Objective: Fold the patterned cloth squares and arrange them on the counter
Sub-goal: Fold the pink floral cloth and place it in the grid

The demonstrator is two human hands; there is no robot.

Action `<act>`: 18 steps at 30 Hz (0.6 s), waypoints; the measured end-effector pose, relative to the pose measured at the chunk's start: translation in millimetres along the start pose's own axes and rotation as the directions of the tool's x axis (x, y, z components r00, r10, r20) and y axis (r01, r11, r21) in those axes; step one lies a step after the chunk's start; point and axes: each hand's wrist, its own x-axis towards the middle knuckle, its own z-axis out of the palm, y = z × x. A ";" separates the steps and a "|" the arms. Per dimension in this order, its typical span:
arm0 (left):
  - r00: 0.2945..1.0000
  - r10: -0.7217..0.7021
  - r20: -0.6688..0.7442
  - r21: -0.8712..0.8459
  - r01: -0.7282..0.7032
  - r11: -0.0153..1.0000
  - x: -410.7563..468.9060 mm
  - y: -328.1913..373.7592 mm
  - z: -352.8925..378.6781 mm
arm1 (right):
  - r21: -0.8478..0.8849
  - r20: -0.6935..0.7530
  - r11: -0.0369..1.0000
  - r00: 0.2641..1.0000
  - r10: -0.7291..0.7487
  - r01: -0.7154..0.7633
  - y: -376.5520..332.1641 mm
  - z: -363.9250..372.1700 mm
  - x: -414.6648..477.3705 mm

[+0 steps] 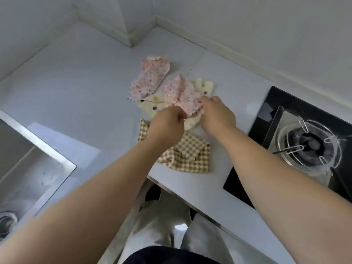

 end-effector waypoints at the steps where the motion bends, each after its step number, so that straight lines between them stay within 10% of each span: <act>1: 0.999 0.032 0.012 0.016 -0.032 0.999 14.1 -5.1 1.5 | 0.010 -0.003 1.000 1.000 0.012 -0.012 -1.6 8.3 11.7; 7: 0.998 0.057 0.020 0.010 -0.057 0.998 54.2 -29.4 13.1 | 0.009 -0.106 1.000 0.994 0.001 0.000 -2.4 35.7 42.1; 18: 0.955 0.257 -0.149 -0.070 -0.269 0.960 10.9 25.3 -9.6 | 0.700 -0.189 0.705 0.981 0.037 0.108 -16.1 -79.6 -36.5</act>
